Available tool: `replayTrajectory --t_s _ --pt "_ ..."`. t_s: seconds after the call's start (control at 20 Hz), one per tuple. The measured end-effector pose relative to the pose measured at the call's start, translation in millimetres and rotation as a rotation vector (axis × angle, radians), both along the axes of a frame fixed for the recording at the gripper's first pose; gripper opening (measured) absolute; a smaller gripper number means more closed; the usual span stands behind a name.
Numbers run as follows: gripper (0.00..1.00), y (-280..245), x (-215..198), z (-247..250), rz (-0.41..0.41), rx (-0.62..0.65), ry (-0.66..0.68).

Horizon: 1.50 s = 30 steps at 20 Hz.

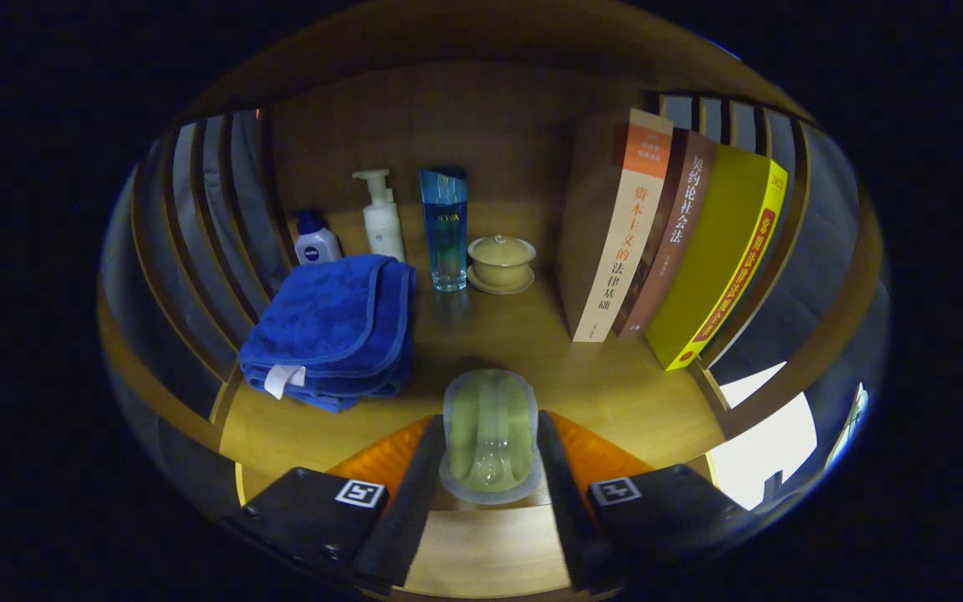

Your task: Pull open the drawer, take out the items inside it, and place them on the countertop above the cabinet.

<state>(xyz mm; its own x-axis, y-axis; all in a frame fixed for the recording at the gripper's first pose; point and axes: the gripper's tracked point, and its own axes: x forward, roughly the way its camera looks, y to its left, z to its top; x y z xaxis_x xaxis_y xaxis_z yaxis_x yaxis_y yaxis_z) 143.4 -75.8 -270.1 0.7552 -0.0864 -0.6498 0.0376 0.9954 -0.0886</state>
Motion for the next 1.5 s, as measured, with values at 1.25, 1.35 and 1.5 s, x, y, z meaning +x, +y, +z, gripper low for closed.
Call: replayTrajectory --t_s 1.25,1.35,1.5 --pt "0.98 -16.5 -231.2 66.3 -0.051 0.068 -0.394" --pt "0.98 -16.2 -251.5 60.2 -0.064 0.084 -0.405" --pt "0.97 -18.1 -274.2 50.2 -0.074 0.079 -0.425"
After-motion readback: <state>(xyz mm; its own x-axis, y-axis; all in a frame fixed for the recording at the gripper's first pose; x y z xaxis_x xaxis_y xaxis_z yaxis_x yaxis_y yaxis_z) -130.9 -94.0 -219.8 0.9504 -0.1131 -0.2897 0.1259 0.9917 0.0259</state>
